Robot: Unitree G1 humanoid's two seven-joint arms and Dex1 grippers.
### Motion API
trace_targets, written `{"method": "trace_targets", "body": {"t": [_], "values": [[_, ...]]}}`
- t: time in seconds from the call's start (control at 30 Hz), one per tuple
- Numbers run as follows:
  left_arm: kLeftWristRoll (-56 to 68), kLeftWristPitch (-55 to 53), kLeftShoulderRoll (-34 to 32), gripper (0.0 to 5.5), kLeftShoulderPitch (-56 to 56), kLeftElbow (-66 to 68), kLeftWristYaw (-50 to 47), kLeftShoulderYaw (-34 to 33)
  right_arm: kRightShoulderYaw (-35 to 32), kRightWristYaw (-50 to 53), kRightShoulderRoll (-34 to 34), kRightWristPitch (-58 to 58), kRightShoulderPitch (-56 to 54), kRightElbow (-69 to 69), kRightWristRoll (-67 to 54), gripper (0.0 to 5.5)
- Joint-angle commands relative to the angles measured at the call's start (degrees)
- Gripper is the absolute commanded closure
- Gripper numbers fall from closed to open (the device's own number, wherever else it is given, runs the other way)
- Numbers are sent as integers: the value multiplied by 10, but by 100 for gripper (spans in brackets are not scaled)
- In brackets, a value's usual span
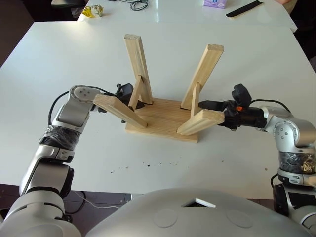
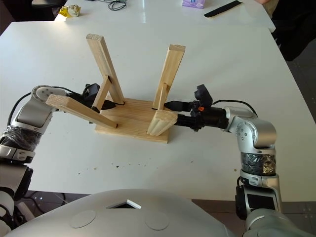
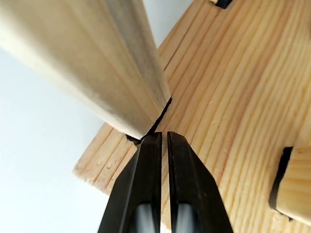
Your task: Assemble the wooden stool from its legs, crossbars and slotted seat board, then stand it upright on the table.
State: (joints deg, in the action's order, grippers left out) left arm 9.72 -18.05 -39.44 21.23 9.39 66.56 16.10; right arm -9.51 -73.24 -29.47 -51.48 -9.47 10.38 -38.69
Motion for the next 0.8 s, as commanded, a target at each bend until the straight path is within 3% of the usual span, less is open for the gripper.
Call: {"method": "trace_targets", "body": {"t": [0.03,0.17,0.53,0.63,0.8], "values": [[13,-27,15,528,-38,-47,-12,-3,-36,14,-35,13,7,15,-27,182],[18,-41,16,528,-43,-63,-23,-16,-50,21,-55,19,32,18,-39,182],[19,15,-60,528,-41,-80,23,-68,-44,69,-75,98,146,36,-4,182],[21,20,-93,495,-60,-79,39,-87,-61,105,-70,120,173,34,10,181],[-22,151,-132,419,-73,54,26,-124,-120,119,-88,142,241,34,9,113]]}}
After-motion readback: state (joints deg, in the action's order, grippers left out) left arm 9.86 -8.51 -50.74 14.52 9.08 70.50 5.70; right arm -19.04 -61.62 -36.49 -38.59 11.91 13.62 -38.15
